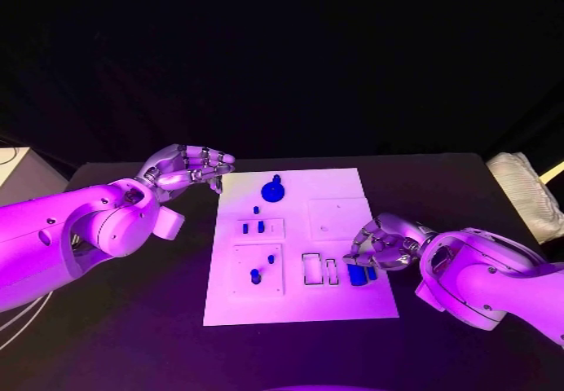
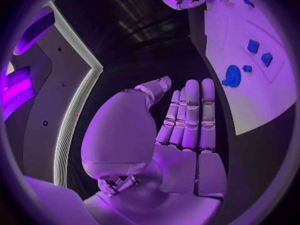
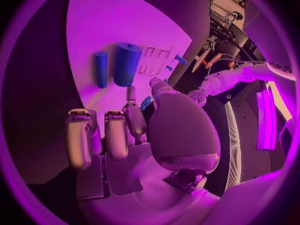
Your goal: Assemble the parts on the task board
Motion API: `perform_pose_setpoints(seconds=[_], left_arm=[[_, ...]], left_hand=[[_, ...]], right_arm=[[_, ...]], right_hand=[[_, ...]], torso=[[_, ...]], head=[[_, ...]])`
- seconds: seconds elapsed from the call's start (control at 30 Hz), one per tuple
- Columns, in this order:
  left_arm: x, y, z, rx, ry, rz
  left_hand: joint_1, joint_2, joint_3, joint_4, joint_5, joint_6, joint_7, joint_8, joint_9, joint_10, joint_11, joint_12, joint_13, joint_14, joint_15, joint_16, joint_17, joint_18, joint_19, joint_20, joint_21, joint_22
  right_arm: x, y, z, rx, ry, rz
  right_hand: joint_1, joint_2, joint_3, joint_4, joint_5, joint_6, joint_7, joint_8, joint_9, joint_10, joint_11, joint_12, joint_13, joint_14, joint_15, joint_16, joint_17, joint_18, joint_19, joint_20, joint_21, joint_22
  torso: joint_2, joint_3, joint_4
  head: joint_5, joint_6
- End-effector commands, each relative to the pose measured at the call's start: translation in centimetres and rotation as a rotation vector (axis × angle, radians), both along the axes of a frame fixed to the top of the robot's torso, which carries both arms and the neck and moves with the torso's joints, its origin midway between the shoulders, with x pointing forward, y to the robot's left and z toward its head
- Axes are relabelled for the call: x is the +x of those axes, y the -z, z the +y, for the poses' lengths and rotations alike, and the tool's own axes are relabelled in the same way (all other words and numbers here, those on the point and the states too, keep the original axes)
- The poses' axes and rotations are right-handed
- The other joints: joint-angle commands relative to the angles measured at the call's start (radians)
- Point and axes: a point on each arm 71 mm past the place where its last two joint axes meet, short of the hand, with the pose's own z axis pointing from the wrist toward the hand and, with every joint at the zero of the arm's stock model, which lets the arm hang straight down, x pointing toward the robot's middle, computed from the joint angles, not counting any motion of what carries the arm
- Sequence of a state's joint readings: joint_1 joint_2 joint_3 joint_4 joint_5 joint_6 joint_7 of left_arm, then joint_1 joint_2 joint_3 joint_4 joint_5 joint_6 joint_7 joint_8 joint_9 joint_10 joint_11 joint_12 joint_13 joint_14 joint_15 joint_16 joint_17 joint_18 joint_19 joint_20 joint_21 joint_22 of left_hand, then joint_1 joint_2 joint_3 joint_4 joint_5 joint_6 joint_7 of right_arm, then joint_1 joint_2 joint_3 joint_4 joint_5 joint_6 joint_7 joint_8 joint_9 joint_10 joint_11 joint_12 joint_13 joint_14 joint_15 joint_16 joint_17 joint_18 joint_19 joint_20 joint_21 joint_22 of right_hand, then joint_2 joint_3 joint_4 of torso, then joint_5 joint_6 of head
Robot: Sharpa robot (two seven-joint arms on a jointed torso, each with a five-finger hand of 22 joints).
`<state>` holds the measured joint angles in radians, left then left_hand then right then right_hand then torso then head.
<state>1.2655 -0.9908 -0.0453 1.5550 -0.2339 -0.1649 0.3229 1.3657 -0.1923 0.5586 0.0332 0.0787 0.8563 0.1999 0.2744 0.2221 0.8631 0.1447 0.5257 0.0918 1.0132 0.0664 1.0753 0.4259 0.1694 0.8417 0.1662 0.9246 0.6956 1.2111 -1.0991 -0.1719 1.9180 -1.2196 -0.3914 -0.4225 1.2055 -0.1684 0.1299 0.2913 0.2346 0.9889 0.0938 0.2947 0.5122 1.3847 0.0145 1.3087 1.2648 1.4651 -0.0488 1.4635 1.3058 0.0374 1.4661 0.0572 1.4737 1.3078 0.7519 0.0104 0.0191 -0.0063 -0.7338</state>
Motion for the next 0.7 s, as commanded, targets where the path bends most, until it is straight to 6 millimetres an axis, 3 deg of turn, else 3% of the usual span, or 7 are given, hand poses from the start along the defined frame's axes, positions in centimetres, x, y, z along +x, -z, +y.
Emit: perform_pose_setpoints(seconds=[0.03, 0.23, 0.7], left_arm=[[-0.07, -0.12, -0.15, -0.019, 0.014, -0.003], [-0.05, -0.09, -0.10, -0.018, 0.015, 0.000], [-0.01, -0.05, -0.03, -0.016, 0.012, 0.003]], left_hand=[[-0.003, 0.007, -0.004, 0.000, -0.005, -0.003, 0.003, 0.007, 0.001, -0.004, -0.002, -0.005, -0.001, 0.001, 0.003, -0.006, -0.001, 0.014, 0.006, 0.002, -0.005, -0.001], [-0.004, 0.007, -0.006, 0.001, -0.004, -0.003, 0.002, 0.008, 0.001, -0.005, -0.002, -0.005, -0.001, 0.000, 0.003, -0.006, -0.001, 0.014, 0.006, 0.002, -0.007, -0.002], [-0.004, 0.007, -0.006, 0.001, -0.004, -0.003, 0.002, 0.008, 0.001, -0.005, -0.002, -0.005, -0.001, 0.000, 0.003, -0.006, -0.001, 0.014, 0.006, 0.002, -0.007, -0.002]], right_arm=[[-0.03, -0.11, -0.16, -0.040, 0.010, -0.061], [-0.16, -0.46, -0.09, -0.036, 0.006, -0.101], [-0.80, -0.45, -0.61, -0.074, -0.004, -0.073]], right_hand=[[-0.009, 0.000, -0.010, -0.001, 0.012, 0.009, -0.002, 0.008, -0.001, 0.006, -0.001, 0.000, -0.001, 0.060, -0.007, 0.005, 0.003, -0.019, 0.081, -0.006, 0.008, 0.239], [-0.002, -0.002, -0.015, -0.003, 0.021, 0.007, -0.002, 0.010, 0.000, 0.006, -0.001, 0.000, 0.001, 0.061, -0.007, 0.007, 0.007, -0.020, 0.081, -0.007, 0.010, 0.240], [0.004, -0.003, -0.018, -0.005, 0.024, 0.006, -0.002, 0.011, 0.000, 0.011, -0.002, 0.006, 0.009, 0.062, -0.007, 0.010, 0.015, -0.022, 0.083, -0.007, 0.018, 0.242]], torso=[[0.000, 0.0012, -0.0007], [0.001, 0.0024, -0.0022], [-0.001, 0.0011, -0.0020]], head=[[0.000, -0.002], [0.001, -0.004], [-0.003, -0.008]])
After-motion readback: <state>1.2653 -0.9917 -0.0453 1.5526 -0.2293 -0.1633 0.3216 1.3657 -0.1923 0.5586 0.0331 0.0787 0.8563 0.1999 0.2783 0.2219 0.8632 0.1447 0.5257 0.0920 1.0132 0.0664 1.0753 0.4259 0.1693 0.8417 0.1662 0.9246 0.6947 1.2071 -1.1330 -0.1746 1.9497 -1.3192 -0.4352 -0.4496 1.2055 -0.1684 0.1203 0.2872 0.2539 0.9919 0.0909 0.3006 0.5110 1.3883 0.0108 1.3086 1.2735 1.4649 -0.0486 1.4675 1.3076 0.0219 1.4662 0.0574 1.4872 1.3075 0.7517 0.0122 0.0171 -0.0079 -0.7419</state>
